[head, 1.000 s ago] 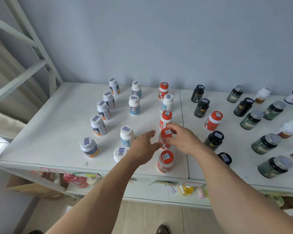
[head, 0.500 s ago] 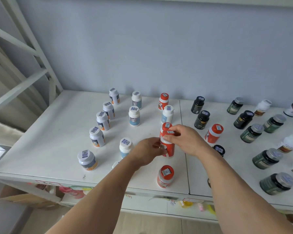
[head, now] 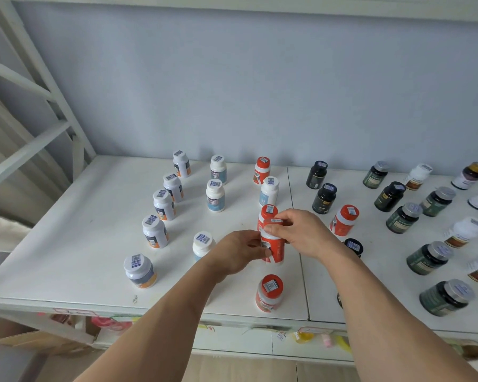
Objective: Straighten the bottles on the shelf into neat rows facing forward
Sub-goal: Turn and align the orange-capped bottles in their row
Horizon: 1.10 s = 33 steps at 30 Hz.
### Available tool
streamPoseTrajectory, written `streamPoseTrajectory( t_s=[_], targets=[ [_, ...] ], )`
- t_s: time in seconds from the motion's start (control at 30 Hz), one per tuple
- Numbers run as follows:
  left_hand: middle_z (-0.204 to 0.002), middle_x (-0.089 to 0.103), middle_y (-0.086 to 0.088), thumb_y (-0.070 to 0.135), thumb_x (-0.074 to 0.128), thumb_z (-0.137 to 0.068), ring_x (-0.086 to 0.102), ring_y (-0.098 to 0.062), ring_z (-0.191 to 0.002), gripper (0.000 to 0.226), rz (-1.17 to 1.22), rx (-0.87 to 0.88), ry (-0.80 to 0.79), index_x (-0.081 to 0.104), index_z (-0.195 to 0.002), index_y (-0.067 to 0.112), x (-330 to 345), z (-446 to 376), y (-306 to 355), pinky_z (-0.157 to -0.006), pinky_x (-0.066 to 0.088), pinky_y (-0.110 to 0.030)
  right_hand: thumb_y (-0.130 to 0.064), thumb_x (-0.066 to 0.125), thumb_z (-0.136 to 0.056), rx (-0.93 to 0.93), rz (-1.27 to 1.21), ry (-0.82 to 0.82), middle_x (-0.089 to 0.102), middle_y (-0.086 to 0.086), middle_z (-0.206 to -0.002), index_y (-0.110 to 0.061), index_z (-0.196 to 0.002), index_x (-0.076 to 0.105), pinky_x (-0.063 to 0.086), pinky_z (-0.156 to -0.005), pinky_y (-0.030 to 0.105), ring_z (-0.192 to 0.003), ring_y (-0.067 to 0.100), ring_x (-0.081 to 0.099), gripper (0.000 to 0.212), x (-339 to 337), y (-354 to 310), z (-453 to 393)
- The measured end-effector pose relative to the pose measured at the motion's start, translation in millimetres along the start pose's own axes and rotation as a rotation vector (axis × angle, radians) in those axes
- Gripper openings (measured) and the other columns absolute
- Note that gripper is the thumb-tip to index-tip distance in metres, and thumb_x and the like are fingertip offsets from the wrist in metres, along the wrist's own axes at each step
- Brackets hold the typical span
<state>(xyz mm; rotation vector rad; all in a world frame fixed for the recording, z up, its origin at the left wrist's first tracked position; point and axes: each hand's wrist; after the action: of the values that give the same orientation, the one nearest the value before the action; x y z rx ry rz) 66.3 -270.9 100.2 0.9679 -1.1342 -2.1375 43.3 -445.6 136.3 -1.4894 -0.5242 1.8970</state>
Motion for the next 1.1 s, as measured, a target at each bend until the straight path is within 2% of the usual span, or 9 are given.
streamPoseTrajectory(
  t_s=[0.17,0.33,0.5,0.67,0.8,0.87,0.93,1.0,1.1],
  targets=[
    [-0.123,0.067,0.002,0.032,0.069,-0.087,0.063,-0.017,-0.109,0.044,-0.122,0.008,0.007,0.060,-0.129,0.021,0.0,1.1,2.9,-0.103,0.047,-0.034,-0.048,0.065,-0.088,-0.010,-0.025,-0.026,0.061,-0.005,-0.133,-0.024,-0.133,0.057,0.049,-0.102,0.041,-0.117,0.015,0.059,0.052,0.9,2.3,3.8],
    [-0.138,0.056,0.000,0.030,0.066,-0.090,0.056,-0.019,-0.122,0.055,-0.357,0.038,0.077,0.047,-0.141,0.020,-5.4,2.2,6.1,-0.102,0.045,-0.032,-0.037,0.066,-0.090,-0.026,-0.059,-0.071,0.060,-0.010,-0.130,-0.025,-0.134,0.055,0.041,-0.097,0.025,-0.117,0.007,0.055,0.046,6.4,9.8,9.7],
    [-0.140,0.054,0.000,0.029,0.066,-0.090,0.055,-0.019,-0.124,0.058,-0.411,0.052,0.082,0.045,-0.143,0.021,-7.4,2.2,2.0,-0.104,0.044,-0.033,-0.043,0.075,-0.082,0.029,-0.130,-0.106,0.065,-0.015,-0.124,-0.031,-0.131,0.057,0.045,-0.105,0.036,-0.116,0.007,0.059,0.053,18.3,25.7,11.3],
    [-0.140,0.055,0.000,0.030,0.066,-0.090,0.054,-0.019,-0.124,0.057,-0.410,0.068,0.086,0.045,-0.143,0.021,-7.9,0.5,-1.5,-0.104,0.044,-0.032,-0.042,0.072,-0.084,0.052,-0.120,-0.129,0.056,-0.011,-0.138,-0.033,-0.140,0.047,0.040,-0.110,0.043,-0.129,0.013,0.051,0.062,30.6,31.4,15.9],
    [-0.140,0.055,0.000,0.030,0.065,-0.091,0.054,-0.019,-0.124,0.057,-0.388,0.091,0.088,0.045,-0.142,0.020,-9.9,1.7,0.4,-0.104,0.044,-0.031,-0.039,0.075,-0.083,0.060,-0.169,-0.140,0.057,-0.014,-0.136,-0.034,-0.139,0.048,0.039,-0.111,0.046,-0.129,0.012,0.050,0.063,28.8,30.4,16.1],
    [-0.139,0.055,0.000,0.031,0.065,-0.091,0.055,-0.018,-0.123,0.056,-0.388,0.098,0.092,0.045,-0.142,0.021,-14.1,0.6,2.8,-0.103,0.044,-0.031,-0.035,0.075,-0.084,0.039,-0.246,-0.107,0.059,-0.016,-0.131,-0.034,-0.134,0.053,0.040,-0.109,0.041,-0.128,0.009,0.051,0.054,22.0,26.8,12.9],
    [-0.140,0.055,0.001,0.031,0.065,-0.091,0.055,-0.018,-0.123,0.056,-0.385,0.104,0.106,0.045,-0.142,0.021,-19.0,-2.8,6.8,-0.103,0.044,-0.030,-0.040,0.070,-0.087,0.019,-0.235,0.003,0.057,-0.014,-0.133,-0.032,-0.132,0.054,0.041,-0.105,0.035,-0.123,0.006,0.051,0.048,12.9,22.2,4.8],
    [-0.140,0.054,0.001,0.031,0.064,-0.092,0.055,-0.018,-0.124,0.057,-0.372,0.100,0.121,0.043,-0.143,0.022,-22.3,-6.2,10.9,-0.102,0.044,-0.029,-0.044,0.068,-0.087,0.020,-0.189,0.089,0.054,-0.011,-0.139,-0.029,-0.136,0.051,0.040,-0.103,0.034,-0.123,0.007,0.049,0.054,6.4,16.0,-5.1],
    [-0.142,0.053,0.002,0.031,0.063,-0.092,0.055,-0.018,-0.124,0.058,-0.371,0.074,0.133,0.041,-0.145,0.022,-22.5,-14.0,18.0,-0.102,0.044,-0.030,-0.041,0.068,-0.088,0.028,-0.158,0.110,0.049,-0.005,-0.146,-0.027,-0.141,0.046,0.038,-0.105,0.037,-0.133,0.014,0.045,0.059,2.7,11.5,-25.0]
  ],
)
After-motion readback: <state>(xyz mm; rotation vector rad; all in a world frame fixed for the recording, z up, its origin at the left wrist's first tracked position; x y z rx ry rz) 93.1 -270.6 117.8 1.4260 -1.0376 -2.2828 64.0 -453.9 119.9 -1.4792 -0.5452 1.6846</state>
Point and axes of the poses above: each hand's wrist, its own z-axis away from the middle knuckle, its own x-axis out of the palm, y = z × x
